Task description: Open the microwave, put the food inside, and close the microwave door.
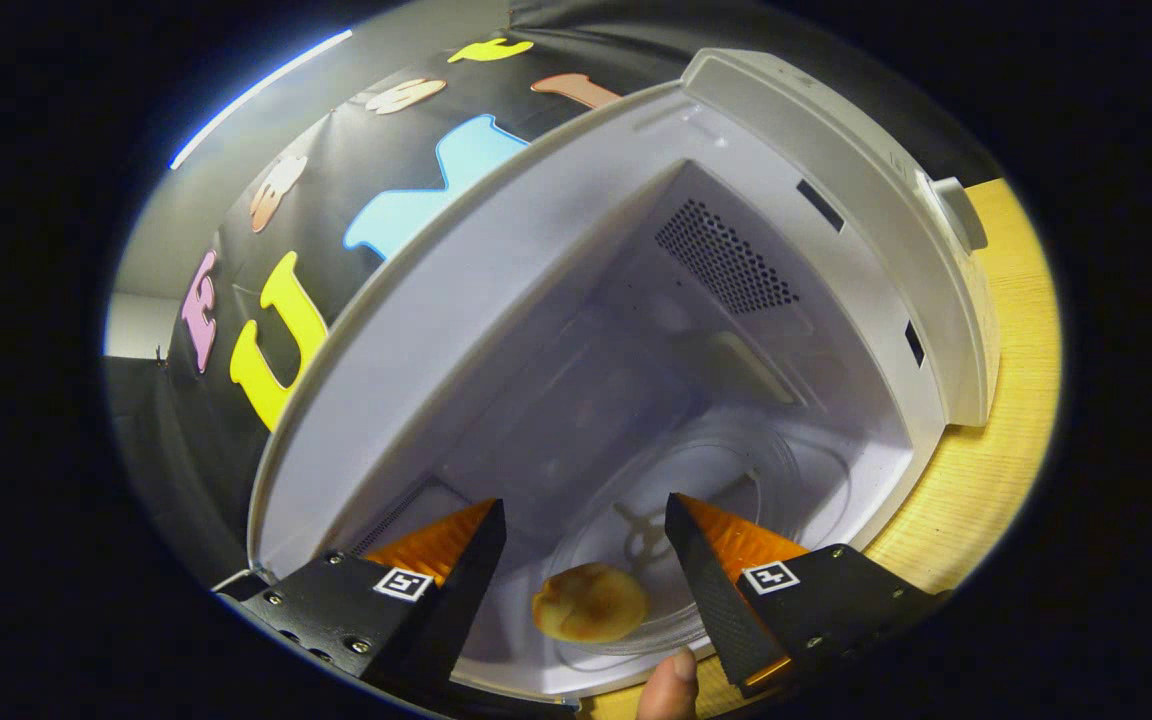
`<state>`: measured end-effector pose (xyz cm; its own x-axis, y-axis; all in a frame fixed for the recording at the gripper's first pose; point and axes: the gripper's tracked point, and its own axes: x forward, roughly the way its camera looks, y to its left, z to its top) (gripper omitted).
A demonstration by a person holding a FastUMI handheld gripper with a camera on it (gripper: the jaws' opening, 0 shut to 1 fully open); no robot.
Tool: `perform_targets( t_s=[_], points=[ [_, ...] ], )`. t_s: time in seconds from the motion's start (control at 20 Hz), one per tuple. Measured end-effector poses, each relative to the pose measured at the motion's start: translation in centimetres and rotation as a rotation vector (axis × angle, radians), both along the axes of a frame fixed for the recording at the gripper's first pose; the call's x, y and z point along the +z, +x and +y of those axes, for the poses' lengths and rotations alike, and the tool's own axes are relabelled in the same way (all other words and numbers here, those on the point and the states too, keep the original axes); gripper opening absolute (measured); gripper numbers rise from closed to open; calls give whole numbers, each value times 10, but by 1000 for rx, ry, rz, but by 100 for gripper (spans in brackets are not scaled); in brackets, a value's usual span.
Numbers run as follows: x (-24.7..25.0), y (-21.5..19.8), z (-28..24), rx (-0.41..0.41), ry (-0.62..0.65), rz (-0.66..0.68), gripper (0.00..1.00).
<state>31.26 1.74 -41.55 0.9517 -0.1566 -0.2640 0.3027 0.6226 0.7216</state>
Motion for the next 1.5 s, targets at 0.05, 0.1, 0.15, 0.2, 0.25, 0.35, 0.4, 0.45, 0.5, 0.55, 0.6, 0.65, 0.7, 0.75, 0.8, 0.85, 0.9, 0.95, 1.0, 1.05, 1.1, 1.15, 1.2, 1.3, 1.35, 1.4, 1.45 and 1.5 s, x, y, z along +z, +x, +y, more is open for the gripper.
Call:
perform_targets(
  t_s=[0.05,0.1,0.15,0.2,0.25,0.35,0.4,0.45,0.5,0.55,0.6,0.65,0.7,0.75,0.8,0.85,0.9,0.95,1.0,1.05,1.1,1.15,1.2,1.3,1.35,1.4,1.45,1.5],
  points=[
    [1,-3,2,22,11,17,97],
    [4,-9,4,43,23,32,97],
    [10,-17,7,72,26,37,97],
    [18,-24,7,96,12,33,97],
    [25,-33,8,121,-20,28,97],
    [43,-53,13,186,-88,6,97],
    [51,-65,16,223,-115,2,97],
    [61,-77,21,262,-137,-14,97],
    [72,-90,26,307,-161,-26,97],
    [81,-104,31,349,-189,-35,97],
    [90,-119,37,394,-219,-52,97],
    [100,-135,41,432,-251,-69,97],
    [110,-152,46,464,-280,-89,97],
    [121,-168,52,496,-304,-119,97],
    [133,-184,59,525,-320,-149,97],
    [140,-201,68,562,-337,-172,97],
    [147,-217,77,598,-352,-193,97],
    [153,-232,85,634,-368,-207,96],
    [159,-246,92,664,-390,-218,97],
    [164,-260,99,691,-427,-228,97],
    [171,-273,107,716,-475,-248,97],
    [177,-287,116,739,-525,-277,96],
    [186,-301,127,757,-565,-318,97],
    [200,-325,150,789,-606,-403,97],
    [205,-335,162,804,-604,-438,96],
    [210,-343,174,821,-588,-464,97],
    [211,-349,187,847,-567,-483,96],
    [211,-355,200,874,-549,-494,96]
  ],
)
